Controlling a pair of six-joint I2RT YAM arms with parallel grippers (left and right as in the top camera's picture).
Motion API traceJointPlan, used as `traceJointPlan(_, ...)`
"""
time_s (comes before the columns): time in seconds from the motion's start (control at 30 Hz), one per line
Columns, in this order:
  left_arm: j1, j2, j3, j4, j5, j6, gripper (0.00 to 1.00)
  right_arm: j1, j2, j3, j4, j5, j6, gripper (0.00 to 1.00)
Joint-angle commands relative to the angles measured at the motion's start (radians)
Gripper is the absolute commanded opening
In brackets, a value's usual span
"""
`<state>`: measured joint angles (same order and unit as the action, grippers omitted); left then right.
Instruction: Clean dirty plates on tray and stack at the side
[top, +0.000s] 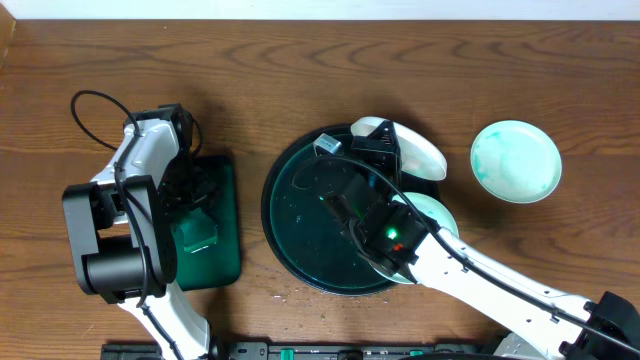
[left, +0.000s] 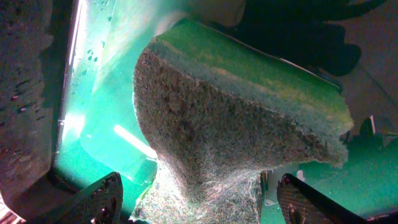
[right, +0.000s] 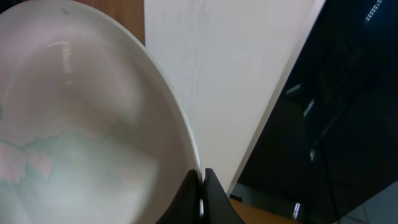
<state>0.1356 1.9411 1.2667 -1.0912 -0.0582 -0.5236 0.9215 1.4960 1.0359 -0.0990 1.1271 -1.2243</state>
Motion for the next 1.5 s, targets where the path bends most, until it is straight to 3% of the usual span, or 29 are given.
traceJointPlan(0.0,0.004,-0.002,-0.006,0.001,-0.001,-0.010,0.80,0.014,-0.016,0.000,0.006,0.029,-0.016,0.01)
traceJointPlan(0.27,0.004,-0.002,-0.006,0.001,-0.001,-0.010,0.80,0.015,-0.016,0.000,0.017,0.043,-0.006,0.01)
traceJointPlan(0.4,0.004,-0.002,-0.006,0.000,-0.001,-0.010,0.80,0.008,-0.016,0.000,0.112,0.032,0.241,0.01)
traceJointPlan(0.6,0.004,-0.002,-0.006,0.000,-0.001,-0.010,0.80,-0.005,-0.016,0.000,0.110,0.005,0.616,0.01)
traceJointPlan(0.77,0.004,-0.002,-0.006,0.000,-0.001,-0.010,0.80,-0.005,-0.016,0.000,0.110,0.005,0.827,0.01)
traceJointPlan(1.13,0.004,-0.002,-0.006,0.000,-0.001,-0.010,0.80,-0.005,-0.016,0.000,0.111,0.020,0.872,0.01)
traceJointPlan(1.47,0.004,-0.002,-0.006,0.000,-0.001,-0.010,0.80,-0.005,-0.016,0.000,0.112,0.019,0.824,0.01)
